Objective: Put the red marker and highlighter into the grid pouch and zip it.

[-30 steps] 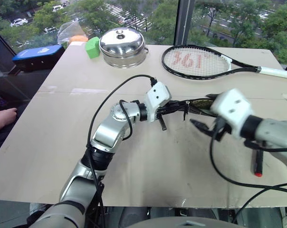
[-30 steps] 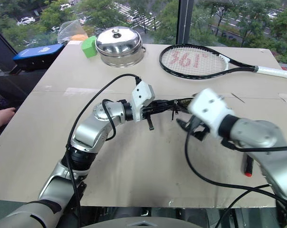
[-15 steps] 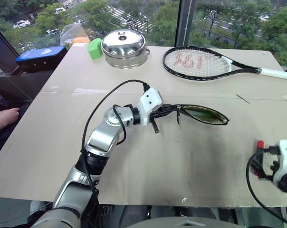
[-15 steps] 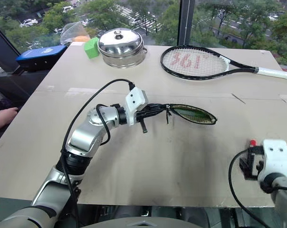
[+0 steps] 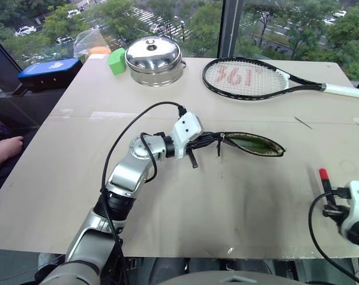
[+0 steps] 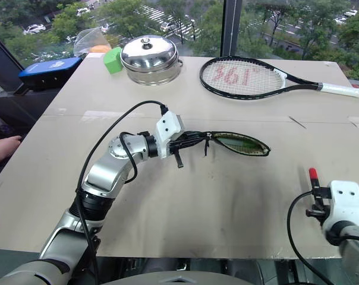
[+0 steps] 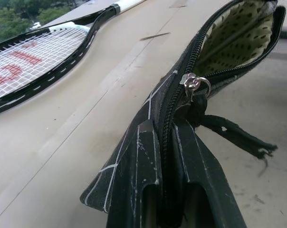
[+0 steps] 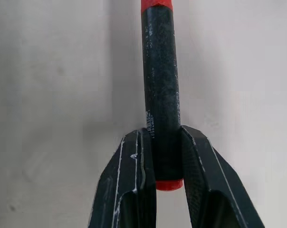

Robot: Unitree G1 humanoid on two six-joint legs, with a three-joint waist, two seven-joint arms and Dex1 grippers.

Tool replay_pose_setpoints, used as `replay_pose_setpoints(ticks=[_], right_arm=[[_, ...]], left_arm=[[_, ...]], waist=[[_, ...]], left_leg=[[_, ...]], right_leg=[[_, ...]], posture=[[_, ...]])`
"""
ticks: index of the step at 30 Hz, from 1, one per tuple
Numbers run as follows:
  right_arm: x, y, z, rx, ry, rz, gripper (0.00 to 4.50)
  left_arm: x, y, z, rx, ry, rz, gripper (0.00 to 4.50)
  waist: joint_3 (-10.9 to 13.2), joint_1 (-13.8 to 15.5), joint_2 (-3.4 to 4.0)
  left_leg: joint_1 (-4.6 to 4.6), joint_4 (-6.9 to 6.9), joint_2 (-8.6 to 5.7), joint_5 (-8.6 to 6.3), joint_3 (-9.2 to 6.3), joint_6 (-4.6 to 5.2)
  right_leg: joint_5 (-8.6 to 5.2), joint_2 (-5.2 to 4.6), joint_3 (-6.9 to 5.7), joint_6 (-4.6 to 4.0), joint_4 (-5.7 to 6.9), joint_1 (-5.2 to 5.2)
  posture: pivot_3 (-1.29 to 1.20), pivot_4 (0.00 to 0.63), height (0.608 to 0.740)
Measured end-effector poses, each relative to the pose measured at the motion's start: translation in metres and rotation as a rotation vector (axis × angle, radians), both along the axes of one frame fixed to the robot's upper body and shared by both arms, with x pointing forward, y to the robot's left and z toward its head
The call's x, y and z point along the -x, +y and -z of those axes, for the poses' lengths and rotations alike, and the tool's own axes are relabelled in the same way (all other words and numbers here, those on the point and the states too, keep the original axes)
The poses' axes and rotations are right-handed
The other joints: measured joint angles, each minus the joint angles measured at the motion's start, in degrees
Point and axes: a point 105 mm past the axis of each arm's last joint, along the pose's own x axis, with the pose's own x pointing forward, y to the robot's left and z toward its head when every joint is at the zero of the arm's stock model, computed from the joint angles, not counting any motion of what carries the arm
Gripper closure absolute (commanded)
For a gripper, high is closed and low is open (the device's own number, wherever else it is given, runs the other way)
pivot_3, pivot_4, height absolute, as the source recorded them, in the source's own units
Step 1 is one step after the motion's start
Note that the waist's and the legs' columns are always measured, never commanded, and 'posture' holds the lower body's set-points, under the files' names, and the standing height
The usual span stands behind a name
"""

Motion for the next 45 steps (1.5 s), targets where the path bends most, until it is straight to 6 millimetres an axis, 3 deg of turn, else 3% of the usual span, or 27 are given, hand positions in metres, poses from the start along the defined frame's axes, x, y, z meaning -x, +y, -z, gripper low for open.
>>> replay_pose_setpoints(ticks=[4,6,11,16,19,22,23,31,32,35,38,40,45], right_arm=[[-0.010,0.035,-0.047,0.224,0.037,-0.529,4.26],[-0.011,0.046,-0.055,0.245,0.027,-0.616,4.26],[-0.026,0.075,-0.088,0.405,-0.020,-0.823,4.26],[-0.042,0.089,-0.091,0.436,-0.017,-0.893,4.26],[-0.053,0.087,-0.089,0.496,0.013,-0.896,4.26],[-0.072,0.091,-0.088,0.538,-0.014,-0.901,4.26],[-0.089,0.102,-0.087,0.557,-0.036,-0.928,4.26],[-0.138,0.152,-0.066,0.604,-0.016,-1.012,4.26],[-0.144,0.156,-0.061,0.597,-0.010,-1.018,3.20],[-0.151,0.167,-0.055,0.561,-0.012,-1.040,1.73],[-0.157,0.174,-0.060,0.547,-0.058,-1.042,0.79],[-0.155,0.175,-0.069,0.473,-0.089,-1.029,0.79],[-0.135,0.169,-0.097,0.080,-0.199,-0.958,0.79]], left_arm=[[-0.007,0.003,0.003,-0.019,-0.001,-0.033,4.50],[-0.008,0.004,0.002,-0.020,-0.011,-0.037,4.50],[-0.012,0.003,0.002,-0.032,-0.021,-0.048,4.50],[-0.010,0.002,0.002,-0.041,-0.032,-0.042,4.50],[-0.007,-0.001,-0.001,-0.045,-0.050,-0.031,4.50],[-0.003,-0.004,-0.002,-0.037,-0.053,-0.026,4.50],[0.002,-0.008,-0.004,-0.034,-0.063,-0.013,4.50],[0.003,-0.012,-0.003,-0.032,-0.069,-0.053,4.50],[0.002,-0.012,-0.003,-0.030,-0.068,-0.060,4.50],[0.002,-0.012,-0.003,-0.030,-0.066,-0.064,4.50],[0.001,-0.010,-0.002,-0.034,-0.066,-0.070,4.50],[0.000,-0.009,-0.003,-0.027,-0.063,-0.080,4.50],[-0.011,0.008,-0.001,0.055,0.019,-0.171,4.50]], waist=[[0.1,-0.1,-0.31],[0.1,0.2,-0.70],[0.2,0.3,-0.69],[0.2,0.2,-0.70],[0.3,0.2,-0.66],[0.3,-0.1,-0.50],[0.4,-0.5,-0.47],[0.4,-0.7,-0.37],[0.4,-0.5,-0.37],[0.4,0.1,-0.37],[0.4,0.1,-0.37],[0.4,0.1,-0.38],[0.3,0.0,-0.44]], left_leg=[[0.05,-0.01,0.09,0.00,-0.13,0.00],[-0.03,0.05,0.16,0.00,-0.29,-0.01],[-0.10,0.03,0.16,0.00,-0.18,-0.01],[-0.18,0.05,0.05,0.00,-0.05,-0.01],[-0.19,0.05,0.06,0.01,-0.06,-0.03],[-0.14,0.04,0.06,0.13,0.00,-0.23],[-0.07,0.07,0.12,0.13,0.03,-0.24],[-0.13,0.06,0.07,0.18,0.01,-0.31],[-0.14,0.05,0.06,0.18,0.01,-0.31],[-0.19,0.06,0.04,0.18,0.02,-0.31],[-0.18,0.08,0.03,0.18,0.04,-0.31],[-0.17,0.09,0.04,0.18,-0.01,-0.31],[-0.09,0.12,0.06,0.17,-0.10,-0.29]], right_leg=[[-0.12,0.27,-0.05,0.16,0.02,0.00],[-0.09,0.36,-0.12,0.10,0.03,0.01],[0.00,0.16,-0.11,-0.07,-0.07,-0.02],[0.00,-0.11,-0.07,-0.06,-0.25,-0.04],[0.00,-0.17,-0.04,-0.06,-0.26,-0.04],[0.01,-0.18,-0.01,-0.06,-0.23,-0.05],[0.01,-0.11,-0.03,-0.07,-0.18,-0.04],[0.14,-0.06,-0.10,0.16,0.07,-0.13],[0.15,-0.06,-0.11,0.17,0.07,-0.13],[0.16,-0.07,-0.14,0.19,0.04,-0.13],[0.17,-0.07,-0.13,0.19,0.05,-0.12],[0.17,-0.07,-0.17,0.19,0.07,-0.07],[0.19,-0.07,-0.25,0.20,0.12,0.01]], posture=[[0.00,0.150,0.740],[0.00,0.150,0.740],[0.00,0.150,0.740],[0.00,0.150,0.740],[0.00,0.150,0.740],[0.00,0.150,0.740],[0.00,0.150,0.740],[0.00,0.150,0.740],[0.00,0.150,0.740],[0.00,0.150,0.740],[0.00,0.150,0.740],[0.00,0.150,0.740],[0.00,0.150,0.740]])
